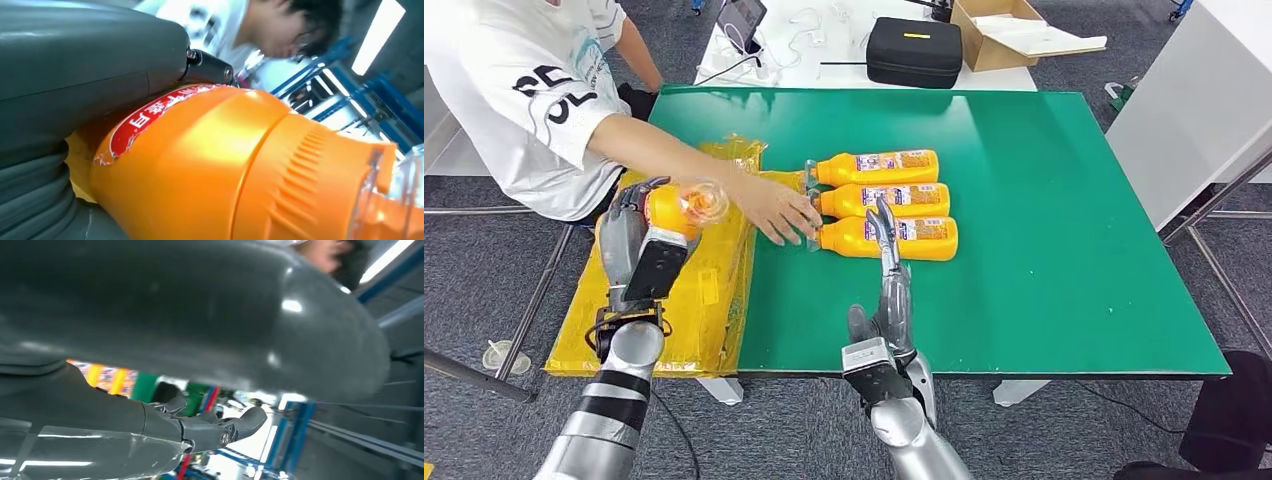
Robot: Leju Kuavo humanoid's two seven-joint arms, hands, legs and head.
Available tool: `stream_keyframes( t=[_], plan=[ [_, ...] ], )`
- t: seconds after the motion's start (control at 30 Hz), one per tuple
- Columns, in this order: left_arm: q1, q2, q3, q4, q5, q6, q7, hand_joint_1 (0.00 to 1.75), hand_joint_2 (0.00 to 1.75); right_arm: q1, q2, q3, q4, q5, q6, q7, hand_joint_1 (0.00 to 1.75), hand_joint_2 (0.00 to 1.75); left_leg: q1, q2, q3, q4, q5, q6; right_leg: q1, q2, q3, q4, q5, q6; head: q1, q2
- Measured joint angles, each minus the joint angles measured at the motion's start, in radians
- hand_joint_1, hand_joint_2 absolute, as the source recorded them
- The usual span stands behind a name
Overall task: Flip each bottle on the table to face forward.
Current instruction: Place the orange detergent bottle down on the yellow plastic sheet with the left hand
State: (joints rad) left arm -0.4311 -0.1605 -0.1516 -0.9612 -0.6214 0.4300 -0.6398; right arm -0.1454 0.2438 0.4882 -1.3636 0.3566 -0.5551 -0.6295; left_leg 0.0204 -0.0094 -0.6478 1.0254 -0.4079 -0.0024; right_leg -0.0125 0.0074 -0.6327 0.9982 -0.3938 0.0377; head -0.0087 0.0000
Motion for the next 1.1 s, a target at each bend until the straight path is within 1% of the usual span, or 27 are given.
stream_keyframes(
  t=[0.07,0.13,0.23,0.33,0.4,0.53,0.63,0.8,0.97,1.1],
  plan=[
    [-0.031,0.014,-0.008,0.05,-0.021,0.014,0.002,1.75,1.75,-0.002,0.0,0.008,-0.013,-0.002,0.001,0.0,0.0,0.0,0.0,0.001,0.0,0.0,0.0,0.0,0.0,0.0,0.0,0.0,0.001,-0.001,0.0,0.0],
    [-0.052,0.024,-0.019,0.09,-0.069,0.025,0.023,1.75,1.75,-0.003,0.0,0.013,-0.02,-0.005,0.004,0.0,0.0,0.0,0.0,0.001,0.0,0.0,0.0,0.0,0.0,0.0,-0.001,0.0,0.001,-0.001,0.0,0.0],
    [-0.096,0.057,-0.059,0.164,-0.237,0.029,0.086,1.75,1.75,-0.008,-0.003,0.021,-0.023,-0.017,0.024,0.0,0.0,0.0,0.0,0.0,-0.001,0.0,0.0,0.0,0.0,0.0,-0.001,0.0,0.001,-0.001,0.0,0.0],
    [-0.158,0.107,-0.114,0.27,-0.394,-0.019,0.122,1.75,1.75,-0.014,-0.006,0.029,-0.023,-0.033,0.054,0.001,0.0,0.0,0.0,0.001,0.0,0.0,0.001,-0.001,0.0,0.001,-0.001,0.0,0.001,-0.001,0.0,0.0],
    [-0.193,0.137,-0.147,0.335,-0.448,-0.06,0.134,1.75,1.75,-0.016,-0.008,0.033,-0.023,-0.039,0.069,0.001,0.0,0.0,0.0,0.002,0.0,0.0,0.001,-0.001,0.001,0.001,-0.001,0.0,0.001,-0.001,0.0,0.0],
    [-0.237,0.186,-0.185,0.428,-0.474,-0.147,0.147,1.75,1.75,-0.018,-0.009,0.035,-0.022,-0.049,0.09,0.001,0.0,0.0,0.001,0.002,0.0,0.0,0.001,-0.001,0.001,0.001,-0.001,0.0,0.001,-0.002,0.0,0.0],
    [-0.254,0.216,-0.205,0.473,-0.502,-0.196,0.174,1.75,1.75,-0.018,-0.009,0.035,-0.021,-0.054,0.101,0.001,0.0,0.0,0.001,0.001,0.0,0.0,0.001,-0.001,0.001,0.001,-0.001,0.0,0.001,-0.002,0.0,0.0],
    [-0.257,0.253,-0.22,0.524,-0.505,-0.268,0.192,1.75,1.75,-0.018,-0.01,0.035,-0.019,-0.071,0.126,0.001,0.0,0.0,0.001,0.002,0.0,0.0,0.001,-0.001,0.001,0.002,-0.001,0.0,0.001,-0.002,0.0,0.0],
    [-0.252,0.284,-0.223,0.559,-0.462,-0.364,0.176,1.75,1.75,-0.018,-0.01,0.038,-0.009,-0.075,0.143,0.001,0.0,0.0,0.001,0.001,-0.001,0.0,0.001,-0.001,0.001,0.001,-0.001,0.0,0.001,-0.002,0.0,0.0],
    [-0.24,0.297,-0.221,0.573,-0.431,-0.404,0.153,1.75,1.75,-0.019,-0.01,0.04,0.0,-0.079,0.152,0.001,0.0,0.0,0.001,0.001,-0.001,0.0,0.001,-0.001,0.001,0.001,-0.001,0.0,0.001,-0.002,0.0,0.0]
  ],
)
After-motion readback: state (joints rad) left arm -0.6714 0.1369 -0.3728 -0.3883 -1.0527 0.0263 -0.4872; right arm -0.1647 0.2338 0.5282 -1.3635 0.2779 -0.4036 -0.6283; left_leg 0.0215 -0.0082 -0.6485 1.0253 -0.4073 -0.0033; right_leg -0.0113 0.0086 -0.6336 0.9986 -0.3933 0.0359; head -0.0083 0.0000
